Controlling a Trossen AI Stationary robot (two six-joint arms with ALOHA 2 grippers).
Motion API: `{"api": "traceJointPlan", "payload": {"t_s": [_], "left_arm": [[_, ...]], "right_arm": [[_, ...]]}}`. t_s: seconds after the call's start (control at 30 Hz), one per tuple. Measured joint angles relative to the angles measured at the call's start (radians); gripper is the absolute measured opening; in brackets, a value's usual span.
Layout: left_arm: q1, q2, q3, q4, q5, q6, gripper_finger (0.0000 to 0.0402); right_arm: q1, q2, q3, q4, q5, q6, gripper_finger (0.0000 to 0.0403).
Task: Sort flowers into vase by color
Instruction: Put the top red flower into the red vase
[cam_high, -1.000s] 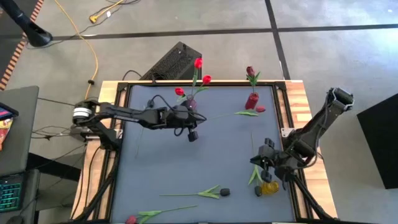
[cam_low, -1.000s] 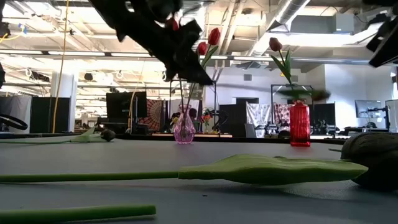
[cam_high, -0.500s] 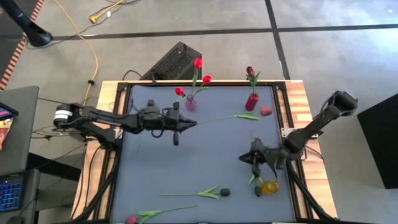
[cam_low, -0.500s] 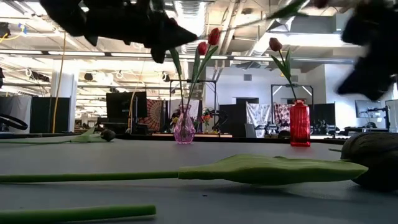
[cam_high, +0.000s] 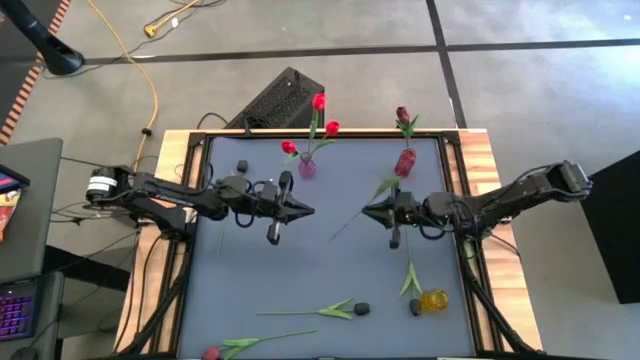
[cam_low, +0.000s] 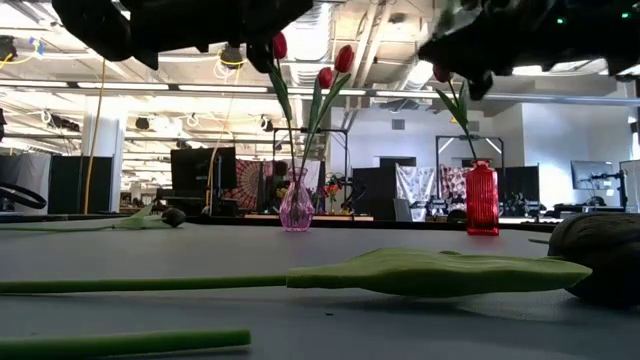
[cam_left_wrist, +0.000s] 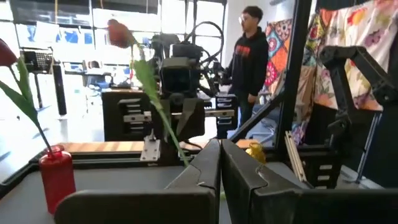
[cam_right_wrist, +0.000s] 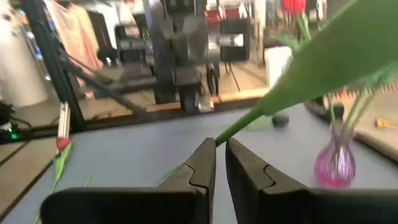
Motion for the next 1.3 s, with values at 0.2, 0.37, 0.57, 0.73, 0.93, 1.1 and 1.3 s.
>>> {"api": "traceJointPlan", "payload": {"t_s": [0.2,0.37,0.57,0.73,0.93,1.1,1.3], "left_arm": [[-0.003,0.001,0.000,-0.017,-0.012,-0.002,0.0000],[-0.003,0.001,0.000,-0.105,-0.073,-0.014,0.0000],[-0.003,0.001,0.000,-0.246,-0.119,-0.059,0.0000],[-0.018,0.001,0.000,-0.320,-0.148,-0.027,0.0007],[-0.040,0.016,0.000,-0.355,-0.254,-0.073,0.0054],[-0.055,0.051,0.002,-0.361,-0.282,-0.055,0.0109],[-0.077,0.137,0.003,-0.284,-0.275,-0.100,0.0144]], "right_arm": [[-0.043,0.000,0.000,0.000,-0.101,-0.037,0.0101],[-0.028,0.000,0.000,-0.034,-0.120,-0.035,0.0139],[0.006,0.000,0.000,-0.233,-0.122,0.109,0.0168],[0.005,0.000,0.001,-0.366,-0.122,0.219,0.0174],[-0.036,0.002,0.001,-0.425,-0.004,0.490,0.0171],[-0.045,0.002,0.003,-0.436,-0.028,0.417,0.0170],[-0.032,0.002,0.050,-0.490,-0.066,0.069,0.0169]]}}
